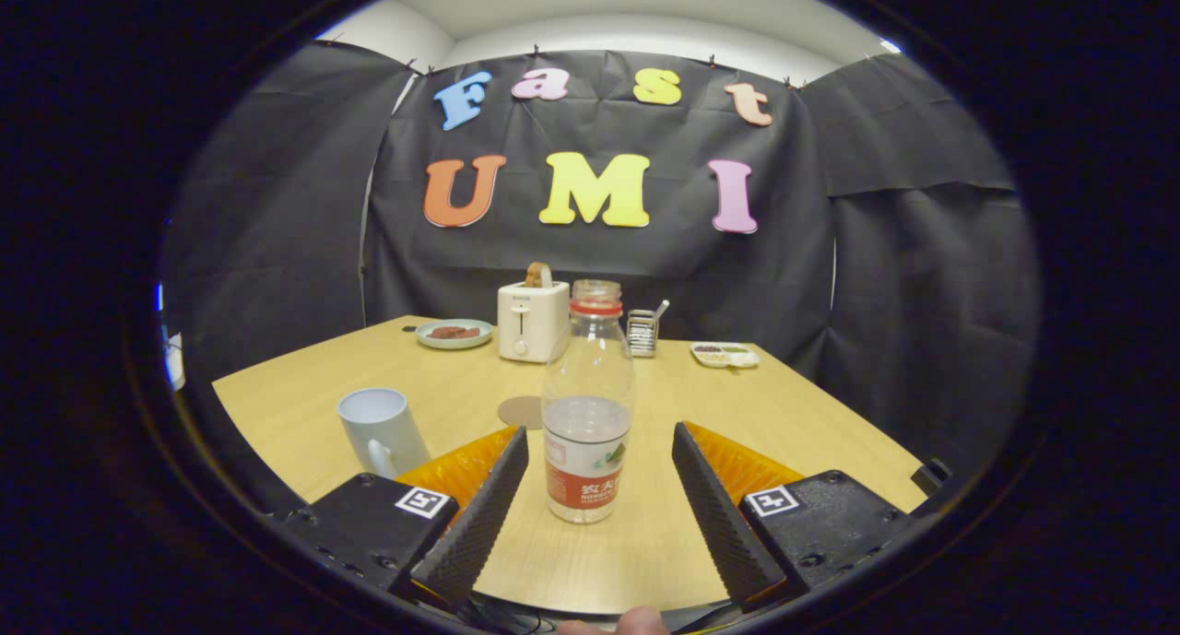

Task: Take the bottle from table, then pour the juice into the cup, finally place the bottle on the coaster

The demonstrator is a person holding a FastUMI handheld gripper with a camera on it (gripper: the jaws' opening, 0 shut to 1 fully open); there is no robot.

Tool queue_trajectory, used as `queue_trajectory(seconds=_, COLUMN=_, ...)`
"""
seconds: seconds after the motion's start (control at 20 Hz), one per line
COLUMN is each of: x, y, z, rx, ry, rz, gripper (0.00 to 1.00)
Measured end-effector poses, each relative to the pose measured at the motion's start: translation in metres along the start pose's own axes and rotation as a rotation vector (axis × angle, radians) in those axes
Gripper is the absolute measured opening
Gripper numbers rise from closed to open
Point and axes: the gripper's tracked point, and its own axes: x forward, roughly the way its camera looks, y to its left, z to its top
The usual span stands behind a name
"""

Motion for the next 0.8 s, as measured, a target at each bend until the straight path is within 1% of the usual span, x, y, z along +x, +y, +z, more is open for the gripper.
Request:
queue_trajectory(seconds=0.15, x=0.018, y=-0.002, z=-0.014, rx=-0.002, ry=0.029, rz=-0.01, gripper=1.0)
queue_trajectory(seconds=0.3, x=0.036, y=0.003, z=-0.022, rx=0.025, ry=0.051, rz=0.002, gripper=1.0)
queue_trajectory(seconds=0.45, x=0.051, y=0.003, z=-0.022, rx=0.043, ry=0.056, rz=-0.002, gripper=1.0)
queue_trajectory(seconds=0.6, x=0.066, y=0.008, z=-0.023, rx=0.087, ry=0.064, rz=0.0, gripper=1.0)
queue_trajectory(seconds=0.8, x=0.074, y=0.012, z=-0.016, rx=0.118, ry=0.056, rz=-0.003, gripper=1.0)
